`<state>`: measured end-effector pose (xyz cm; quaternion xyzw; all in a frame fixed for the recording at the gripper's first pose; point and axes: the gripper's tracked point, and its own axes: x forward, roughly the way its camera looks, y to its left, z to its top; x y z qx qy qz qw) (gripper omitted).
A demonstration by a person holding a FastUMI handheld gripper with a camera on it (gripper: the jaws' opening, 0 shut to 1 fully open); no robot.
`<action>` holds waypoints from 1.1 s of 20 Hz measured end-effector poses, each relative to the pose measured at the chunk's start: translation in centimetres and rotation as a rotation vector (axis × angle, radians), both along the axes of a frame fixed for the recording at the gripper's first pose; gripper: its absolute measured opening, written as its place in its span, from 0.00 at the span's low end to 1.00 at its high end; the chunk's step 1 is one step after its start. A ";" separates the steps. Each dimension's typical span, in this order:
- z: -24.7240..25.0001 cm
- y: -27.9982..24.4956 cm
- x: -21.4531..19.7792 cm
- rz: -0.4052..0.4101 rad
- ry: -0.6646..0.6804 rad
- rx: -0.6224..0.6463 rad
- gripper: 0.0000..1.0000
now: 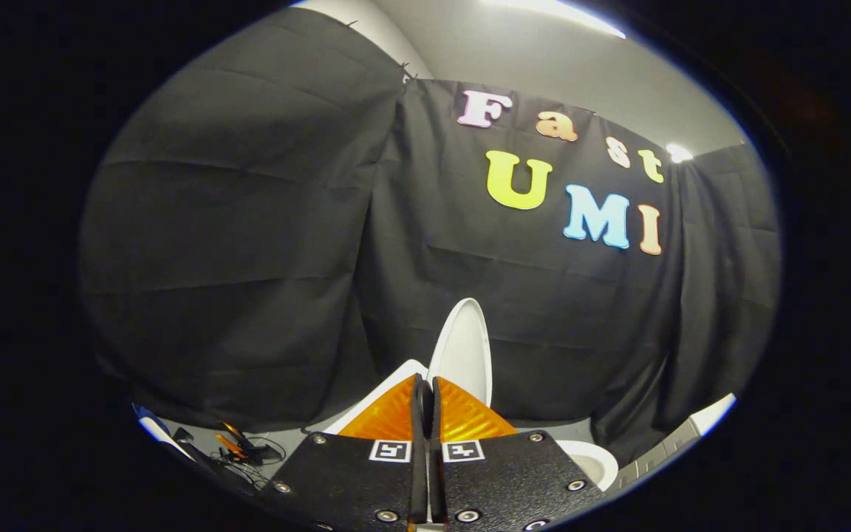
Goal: Open the toilet lid.
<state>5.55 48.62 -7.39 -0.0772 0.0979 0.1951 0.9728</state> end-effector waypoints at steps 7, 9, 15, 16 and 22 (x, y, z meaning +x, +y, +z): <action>1.1 -0.4 -0.7 0.071 0.016 0.089 0.31; 4.3 -1.0 -1.5 0.124 -0.017 0.185 0.63; 12.2 -10.8 -3.4 0.152 -0.178 0.281 0.95; 12.9 -13.1 -3.7 0.137 -0.201 0.288 0.95; 11.5 -27.2 -6.0 0.021 -0.248 0.258 0.95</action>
